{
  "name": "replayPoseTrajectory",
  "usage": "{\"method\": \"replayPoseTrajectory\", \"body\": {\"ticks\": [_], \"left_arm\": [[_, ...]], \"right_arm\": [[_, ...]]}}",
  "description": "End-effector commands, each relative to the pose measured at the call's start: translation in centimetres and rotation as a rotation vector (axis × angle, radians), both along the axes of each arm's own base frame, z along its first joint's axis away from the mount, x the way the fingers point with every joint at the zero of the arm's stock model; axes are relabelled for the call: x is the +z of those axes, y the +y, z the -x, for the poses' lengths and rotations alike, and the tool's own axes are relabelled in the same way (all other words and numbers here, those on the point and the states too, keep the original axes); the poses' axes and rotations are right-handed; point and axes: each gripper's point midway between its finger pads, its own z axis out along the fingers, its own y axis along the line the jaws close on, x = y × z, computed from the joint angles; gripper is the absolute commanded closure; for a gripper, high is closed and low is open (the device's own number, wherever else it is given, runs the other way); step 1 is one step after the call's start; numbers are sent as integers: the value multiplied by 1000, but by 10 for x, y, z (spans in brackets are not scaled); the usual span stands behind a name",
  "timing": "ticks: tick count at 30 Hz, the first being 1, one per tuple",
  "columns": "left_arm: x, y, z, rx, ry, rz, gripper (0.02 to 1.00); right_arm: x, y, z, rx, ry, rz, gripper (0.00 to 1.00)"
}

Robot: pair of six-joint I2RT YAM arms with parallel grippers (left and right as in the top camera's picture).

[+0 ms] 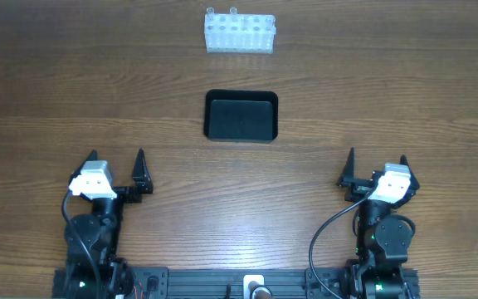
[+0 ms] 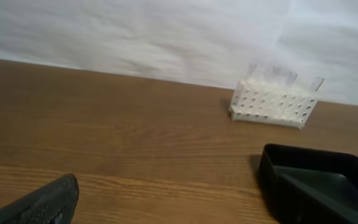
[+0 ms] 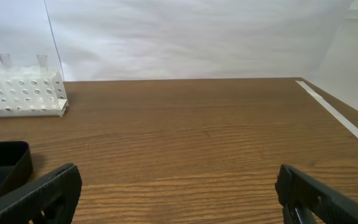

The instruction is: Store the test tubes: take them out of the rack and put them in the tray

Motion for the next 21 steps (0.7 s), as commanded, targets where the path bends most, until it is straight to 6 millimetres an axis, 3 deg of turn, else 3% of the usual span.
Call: {"method": "replayPoseTrajectory", "body": {"ticks": [1,7,13,16,21], "left_arm": [[21,-6,-2,-32,-64,-3,23],[69,-12,-21,-59,-52,-10,23],[101,-24,-75,-95,58,-11,20],[109,-40,-107,-133,107,-16,20],[97,-74,-163,-143,232,-46,23]], "right_arm": [[-1,-4,1,-18,-2,4,9],[-1,-4,1,-18,-2,4,9],[-1,-4,1,-18,-3,4,9],[-1,-4,1,-18,-2,4,9],[-1,-4,1,-18,-2,4,9]]}}
